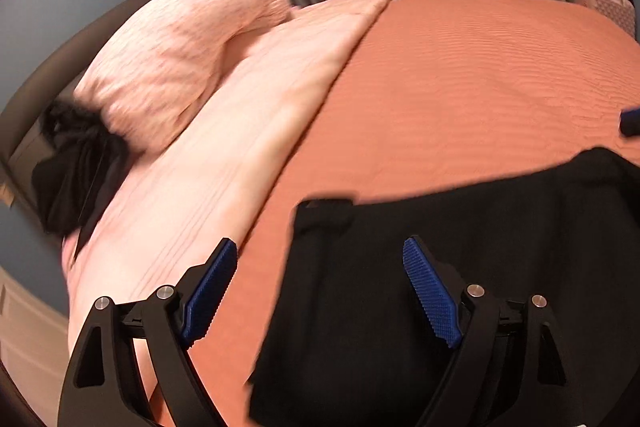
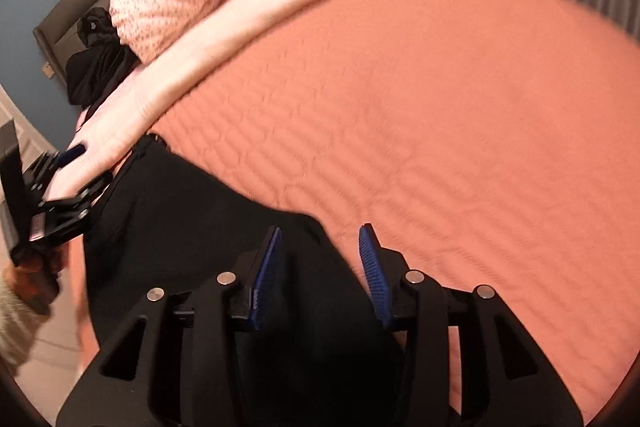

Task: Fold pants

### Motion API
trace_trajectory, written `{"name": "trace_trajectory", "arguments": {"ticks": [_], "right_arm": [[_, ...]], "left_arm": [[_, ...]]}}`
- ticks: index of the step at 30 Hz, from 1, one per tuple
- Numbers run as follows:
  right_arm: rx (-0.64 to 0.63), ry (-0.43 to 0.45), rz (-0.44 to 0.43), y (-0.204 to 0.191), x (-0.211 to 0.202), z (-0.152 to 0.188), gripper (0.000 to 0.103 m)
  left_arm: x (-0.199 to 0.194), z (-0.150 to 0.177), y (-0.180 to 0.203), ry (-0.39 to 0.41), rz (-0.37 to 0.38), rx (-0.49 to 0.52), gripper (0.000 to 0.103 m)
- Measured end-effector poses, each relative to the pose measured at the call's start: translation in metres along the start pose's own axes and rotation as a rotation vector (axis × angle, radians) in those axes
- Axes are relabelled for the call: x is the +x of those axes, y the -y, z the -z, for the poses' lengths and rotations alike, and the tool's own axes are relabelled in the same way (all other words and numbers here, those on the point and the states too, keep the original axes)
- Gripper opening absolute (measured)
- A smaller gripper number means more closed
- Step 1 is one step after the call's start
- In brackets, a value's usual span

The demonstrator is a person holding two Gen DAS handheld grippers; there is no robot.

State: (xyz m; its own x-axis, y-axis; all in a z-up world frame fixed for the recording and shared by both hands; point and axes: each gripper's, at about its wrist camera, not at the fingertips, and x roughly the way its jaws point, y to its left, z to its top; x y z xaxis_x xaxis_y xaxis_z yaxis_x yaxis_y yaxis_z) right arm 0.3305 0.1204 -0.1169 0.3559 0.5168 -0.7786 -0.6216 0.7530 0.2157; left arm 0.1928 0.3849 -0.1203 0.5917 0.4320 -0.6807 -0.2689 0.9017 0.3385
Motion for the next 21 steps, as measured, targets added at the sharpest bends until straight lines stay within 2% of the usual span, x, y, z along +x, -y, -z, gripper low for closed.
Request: {"name": "trace_trajectory", "arguments": {"ticks": [1,3,6,7,10,13,14,16,19,21], "right_arm": [[-0.043,0.016,-0.008,-0.015,-0.007,-0.003,0.041],[-0.139,-0.044,-0.066,-0.049,0.005,-0.011,0.041],[-0.376,-0.134,-0.124,-0.135,0.056,-0.034,0.04],[-0.419,-0.146,-0.139,-0.156,0.072,-0.04,0.04],[-0.487,-0.184,-0.194,-0.22,0.129,-0.068,0.04],[-0.52,-0.207,-0.208,-0.263,0.174,-0.087,0.037],[-0.548,-0.223,-0.179,-0.273,0.188,-0.086,0.023],[-0.572,-0.226,-0.112,-0.285,0.206,-0.092,0.003],[-0.399,-0.174,-0.117,-0.268,0.211,-0.124,0.004],[-0.331,-0.155,-0.118,-0.255,0.216,-0.136,0.004]], "left_arm": [[-0.006,0.016,-0.01,-0.018,-0.003,-0.011,0.083],[-0.013,0.042,-0.019,-0.049,-0.016,-0.018,0.083],[-0.018,0.07,-0.017,-0.08,-0.015,-0.011,0.083],[-0.018,0.075,-0.016,-0.086,-0.007,-0.021,0.083],[-0.015,0.087,-0.013,-0.109,0.03,-0.055,0.083],[-0.02,0.089,-0.012,-0.091,0.05,-0.073,0.083],[-0.022,0.089,-0.013,-0.084,0.052,-0.075,0.083],[-0.025,0.09,-0.014,-0.078,0.063,-0.069,0.083],[-0.025,0.091,-0.017,-0.064,0.06,-0.069,0.083],[-0.024,0.09,-0.021,-0.047,0.071,-0.093,0.083]]}}
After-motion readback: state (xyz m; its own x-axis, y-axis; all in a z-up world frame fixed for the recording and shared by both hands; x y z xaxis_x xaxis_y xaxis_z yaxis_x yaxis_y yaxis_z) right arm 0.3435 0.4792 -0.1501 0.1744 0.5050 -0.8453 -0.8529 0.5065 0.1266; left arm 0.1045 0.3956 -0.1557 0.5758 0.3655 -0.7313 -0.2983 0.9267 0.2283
